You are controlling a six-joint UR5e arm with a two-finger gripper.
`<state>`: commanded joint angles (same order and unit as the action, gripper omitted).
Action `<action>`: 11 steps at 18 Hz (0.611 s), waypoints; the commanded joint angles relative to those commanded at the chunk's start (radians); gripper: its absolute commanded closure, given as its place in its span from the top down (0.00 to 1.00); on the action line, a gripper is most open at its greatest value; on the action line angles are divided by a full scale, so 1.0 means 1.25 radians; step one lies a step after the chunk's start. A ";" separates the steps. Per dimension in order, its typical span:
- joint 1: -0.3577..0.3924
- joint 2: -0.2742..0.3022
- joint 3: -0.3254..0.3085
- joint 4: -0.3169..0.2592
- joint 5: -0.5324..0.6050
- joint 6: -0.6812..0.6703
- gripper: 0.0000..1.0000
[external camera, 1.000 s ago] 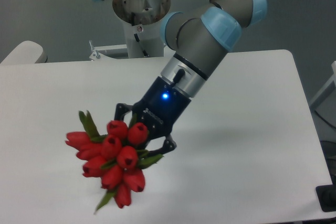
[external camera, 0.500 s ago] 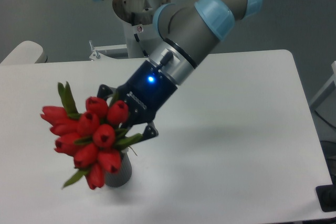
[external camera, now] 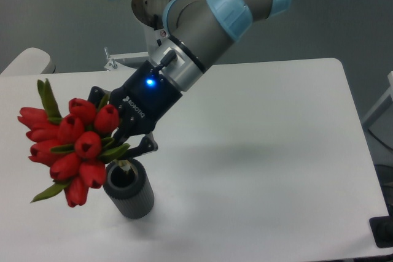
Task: Insert the flowers into the vase
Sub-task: 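Lower the tulip stems into the vase opening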
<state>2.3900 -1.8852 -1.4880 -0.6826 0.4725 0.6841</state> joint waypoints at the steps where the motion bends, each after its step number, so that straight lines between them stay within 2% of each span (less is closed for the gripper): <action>1: -0.001 0.000 0.000 0.000 0.000 0.005 0.30; 7: -0.001 -0.007 -0.012 0.000 0.000 0.037 0.30; 11: -0.002 -0.010 -0.039 0.000 0.000 0.085 0.30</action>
<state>2.3869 -1.8975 -1.5370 -0.6826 0.4725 0.7898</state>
